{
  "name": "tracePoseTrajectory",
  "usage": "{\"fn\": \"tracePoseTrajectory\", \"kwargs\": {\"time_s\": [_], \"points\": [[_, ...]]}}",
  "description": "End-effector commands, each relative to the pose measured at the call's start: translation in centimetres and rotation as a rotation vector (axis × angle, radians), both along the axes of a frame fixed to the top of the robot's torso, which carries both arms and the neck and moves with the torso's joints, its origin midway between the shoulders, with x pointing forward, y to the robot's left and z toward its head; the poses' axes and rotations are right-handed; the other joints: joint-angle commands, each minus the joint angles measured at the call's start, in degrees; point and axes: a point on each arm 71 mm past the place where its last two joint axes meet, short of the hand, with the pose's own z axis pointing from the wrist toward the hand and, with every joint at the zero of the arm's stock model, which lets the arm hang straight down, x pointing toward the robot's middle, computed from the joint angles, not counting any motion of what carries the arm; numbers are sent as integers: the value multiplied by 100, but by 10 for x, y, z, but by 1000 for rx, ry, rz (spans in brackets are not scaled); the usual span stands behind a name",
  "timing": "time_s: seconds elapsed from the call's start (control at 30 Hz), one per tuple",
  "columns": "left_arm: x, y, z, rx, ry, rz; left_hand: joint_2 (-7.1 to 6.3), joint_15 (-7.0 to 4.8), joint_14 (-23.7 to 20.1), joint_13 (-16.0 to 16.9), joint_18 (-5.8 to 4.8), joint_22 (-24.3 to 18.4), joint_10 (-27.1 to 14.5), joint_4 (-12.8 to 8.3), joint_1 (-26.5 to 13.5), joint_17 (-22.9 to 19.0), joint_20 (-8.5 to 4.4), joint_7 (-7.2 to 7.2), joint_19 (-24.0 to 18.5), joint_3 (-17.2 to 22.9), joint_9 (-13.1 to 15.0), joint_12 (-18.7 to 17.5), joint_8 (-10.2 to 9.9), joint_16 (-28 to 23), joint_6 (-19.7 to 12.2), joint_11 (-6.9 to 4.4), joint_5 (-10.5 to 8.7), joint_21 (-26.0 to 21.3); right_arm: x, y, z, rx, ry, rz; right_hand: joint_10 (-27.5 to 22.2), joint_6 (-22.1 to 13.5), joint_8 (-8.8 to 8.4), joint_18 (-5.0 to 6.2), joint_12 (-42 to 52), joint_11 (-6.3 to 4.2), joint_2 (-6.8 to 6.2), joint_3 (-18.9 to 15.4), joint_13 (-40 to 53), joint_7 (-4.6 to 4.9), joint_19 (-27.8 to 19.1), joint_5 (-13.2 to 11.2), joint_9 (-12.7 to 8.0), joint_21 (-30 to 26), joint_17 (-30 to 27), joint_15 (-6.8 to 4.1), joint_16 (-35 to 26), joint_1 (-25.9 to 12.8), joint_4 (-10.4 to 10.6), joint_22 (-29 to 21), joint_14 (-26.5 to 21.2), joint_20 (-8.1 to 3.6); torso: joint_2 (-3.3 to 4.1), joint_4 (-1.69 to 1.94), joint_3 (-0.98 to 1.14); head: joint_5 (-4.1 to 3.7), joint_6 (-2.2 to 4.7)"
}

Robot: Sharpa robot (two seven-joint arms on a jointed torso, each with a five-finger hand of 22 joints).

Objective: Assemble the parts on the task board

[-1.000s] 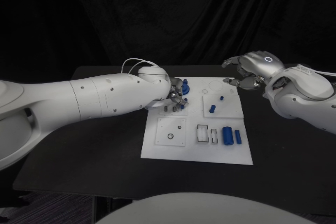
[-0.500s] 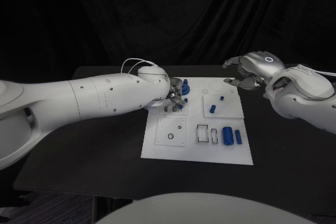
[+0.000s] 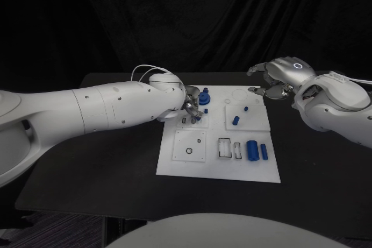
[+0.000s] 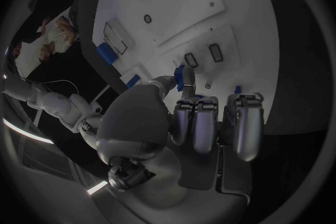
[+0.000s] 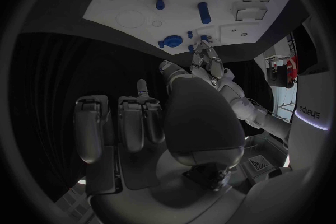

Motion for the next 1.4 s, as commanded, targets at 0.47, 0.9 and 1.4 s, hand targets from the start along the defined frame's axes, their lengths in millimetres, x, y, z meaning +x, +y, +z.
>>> {"fn": "tracePoseTrajectory", "kwargs": {"time_s": [0.47, 0.9, 1.4], "points": [[-5, 14, 1, -39, -13, 7, -247, -10, 595, 1495, -6, 814, 577, -375, -275, 1506, -19, -12, 85, 845, 66, 19, -120, 15, 94, -1, -54, -46, 2, -5, -1, -12, 8, -36, 597, 83, 40, -45, 15, -9, 64, 28, 1509, -19, 585, -8, 10, 19, 1509, -2, 17, 12, -40, 1507, 594, 1, -4, 9, -3, -9, 0], [-9, 19, 0, -35, -6, 10, -251, -6, 595, 1495, -2, 803, 577, -381, -327, 1506, -15, -6, 74, 901, 69, 19, -140, 15, 97, 5, -87, -58, 2, -5, -1, -15, 13, -39, 597, 96, 43, -45, 15, -10, 68, 30, 1509, -22, 585, -8, 10, 19, 1509, -3, 17, 13, -43, 1507, 594, 1, 2, 3, -7, 20, 0], [-12, 21, -3, -23, 9, 15, -256, 7, 595, 1495, 6, 780, 577, -425, -415, 1506, -4, 17, 50, 1012, 34, 19, -232, 15, 60, 22, -135, -87, 1, -5, -2, -18, 18, -41, 597, 104, 44, -45, 15, -12, 69, 31, 1509, -24, 585, -8, 10, 19, 1509, -4, 17, 15, -46, 1507, 594, 1, 6, 0, -5, 33, 0]]}}
